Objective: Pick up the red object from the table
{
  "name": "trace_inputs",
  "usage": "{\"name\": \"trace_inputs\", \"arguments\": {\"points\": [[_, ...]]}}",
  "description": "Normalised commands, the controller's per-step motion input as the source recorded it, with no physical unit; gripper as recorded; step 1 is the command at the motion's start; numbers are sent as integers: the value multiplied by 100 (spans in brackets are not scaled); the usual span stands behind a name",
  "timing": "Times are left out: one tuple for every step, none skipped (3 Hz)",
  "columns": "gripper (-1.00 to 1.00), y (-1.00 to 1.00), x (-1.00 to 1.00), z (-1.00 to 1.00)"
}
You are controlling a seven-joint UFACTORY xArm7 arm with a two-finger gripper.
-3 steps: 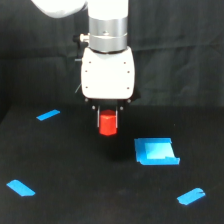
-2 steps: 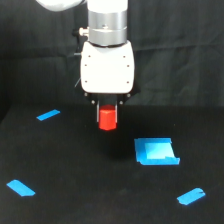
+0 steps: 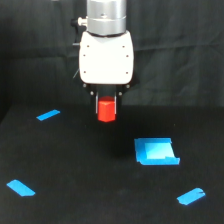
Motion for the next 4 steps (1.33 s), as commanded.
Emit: {"name": "trace_inputs", "arguments": {"points": [[-97, -3, -1, 52], [-97, -3, -2, 28], [-96, -2, -3, 21], [-97, -2, -3, 14]]}}
